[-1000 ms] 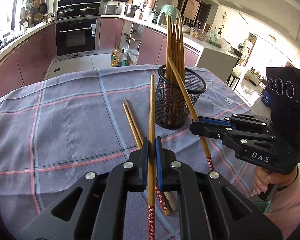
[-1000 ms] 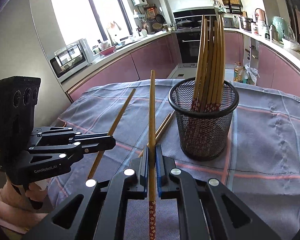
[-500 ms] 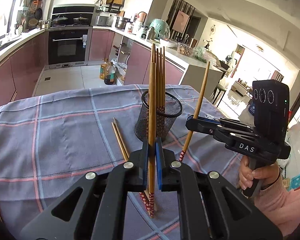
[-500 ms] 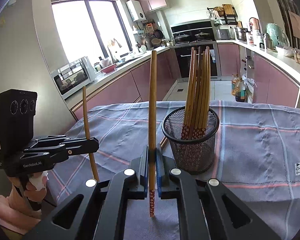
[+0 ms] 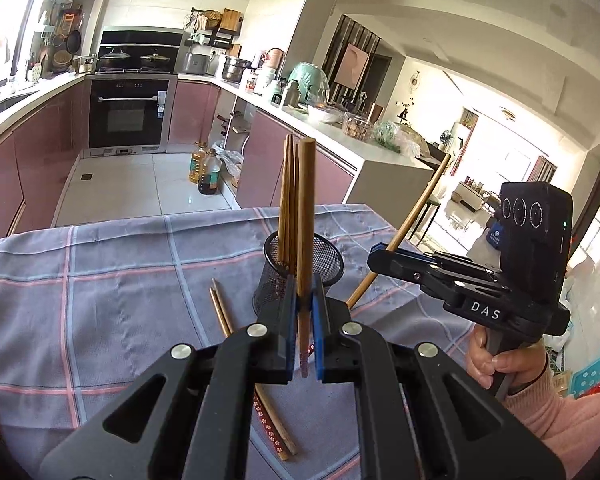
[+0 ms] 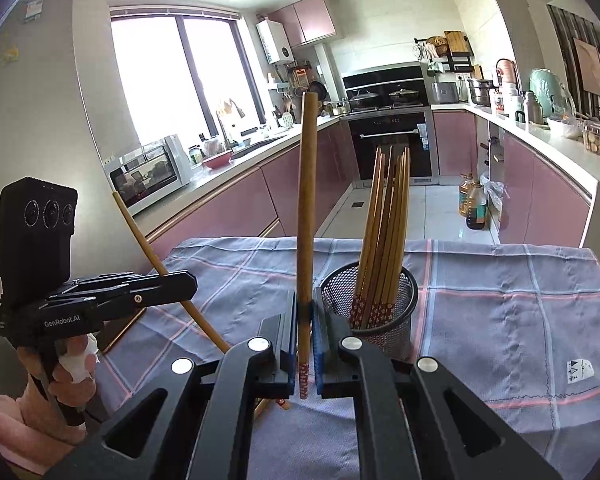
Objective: Organize utensils
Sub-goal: 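Lower the chopsticks into the mesh cup with both tools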
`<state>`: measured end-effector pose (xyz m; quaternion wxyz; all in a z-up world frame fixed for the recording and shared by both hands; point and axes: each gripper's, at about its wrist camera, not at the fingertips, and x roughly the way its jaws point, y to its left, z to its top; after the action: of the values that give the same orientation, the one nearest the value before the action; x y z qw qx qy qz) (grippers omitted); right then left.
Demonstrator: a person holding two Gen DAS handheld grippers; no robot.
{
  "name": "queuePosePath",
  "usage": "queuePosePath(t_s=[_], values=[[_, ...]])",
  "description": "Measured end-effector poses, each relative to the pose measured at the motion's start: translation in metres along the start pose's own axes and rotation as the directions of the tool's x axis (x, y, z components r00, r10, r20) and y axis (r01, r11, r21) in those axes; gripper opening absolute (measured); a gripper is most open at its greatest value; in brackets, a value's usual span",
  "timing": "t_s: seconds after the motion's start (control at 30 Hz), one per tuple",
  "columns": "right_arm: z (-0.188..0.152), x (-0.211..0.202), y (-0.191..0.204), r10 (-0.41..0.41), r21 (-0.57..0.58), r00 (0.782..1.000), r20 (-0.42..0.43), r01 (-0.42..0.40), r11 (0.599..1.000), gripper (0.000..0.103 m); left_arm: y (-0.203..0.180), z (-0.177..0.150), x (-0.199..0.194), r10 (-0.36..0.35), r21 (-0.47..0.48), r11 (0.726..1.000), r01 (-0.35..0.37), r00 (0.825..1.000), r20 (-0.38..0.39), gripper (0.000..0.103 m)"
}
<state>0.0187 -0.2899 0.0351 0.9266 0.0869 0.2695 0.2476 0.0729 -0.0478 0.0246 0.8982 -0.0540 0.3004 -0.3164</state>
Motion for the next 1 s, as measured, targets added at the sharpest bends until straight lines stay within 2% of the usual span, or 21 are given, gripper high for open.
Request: queuePosePath(t_s=[1.0], values=[[0.061, -0.013, -0.011, -0.059, -0.067, 0.991, 0.117, 0.068, 0.995, 0.006, -0.025, 0.067, 0.010, 0.003, 0.057, 0.998, -0.010, 0.992, 0.126, 0.007]])
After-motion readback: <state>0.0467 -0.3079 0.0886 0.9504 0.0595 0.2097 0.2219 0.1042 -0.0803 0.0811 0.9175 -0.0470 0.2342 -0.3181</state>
